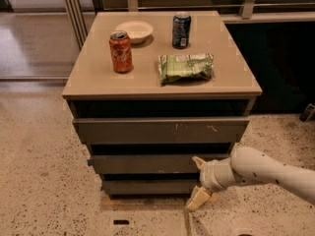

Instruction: Open middle drawer

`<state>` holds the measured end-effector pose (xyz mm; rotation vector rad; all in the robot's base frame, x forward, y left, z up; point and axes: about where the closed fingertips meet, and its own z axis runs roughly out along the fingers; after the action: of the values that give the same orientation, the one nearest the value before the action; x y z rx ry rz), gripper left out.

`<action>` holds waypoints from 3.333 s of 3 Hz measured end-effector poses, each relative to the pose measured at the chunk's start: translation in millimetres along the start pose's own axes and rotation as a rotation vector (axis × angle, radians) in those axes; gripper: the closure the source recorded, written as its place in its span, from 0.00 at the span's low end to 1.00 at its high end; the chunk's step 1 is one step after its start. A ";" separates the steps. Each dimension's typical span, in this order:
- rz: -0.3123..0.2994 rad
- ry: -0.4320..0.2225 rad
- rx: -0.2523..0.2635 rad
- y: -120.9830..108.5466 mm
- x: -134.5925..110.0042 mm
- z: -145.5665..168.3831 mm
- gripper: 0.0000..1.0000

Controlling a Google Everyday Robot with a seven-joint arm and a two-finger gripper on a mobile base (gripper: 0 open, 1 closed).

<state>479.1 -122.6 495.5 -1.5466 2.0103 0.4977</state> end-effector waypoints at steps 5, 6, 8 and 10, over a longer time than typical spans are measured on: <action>-0.109 0.116 -0.045 -48.8 -15.5 72.8 0.00; -0.105 0.171 -0.024 -70.9 -8.6 101.2 0.00; -0.096 0.178 -0.055 -64.1 -5.6 105.5 0.00; -0.081 0.177 -0.123 -41.4 -3.0 106.4 0.00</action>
Offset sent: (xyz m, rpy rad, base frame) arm 0.0538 0.0299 -0.0180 -0.0586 -0.0361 0.0825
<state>540.6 -68.4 416.1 -1.7956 2.0706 0.4747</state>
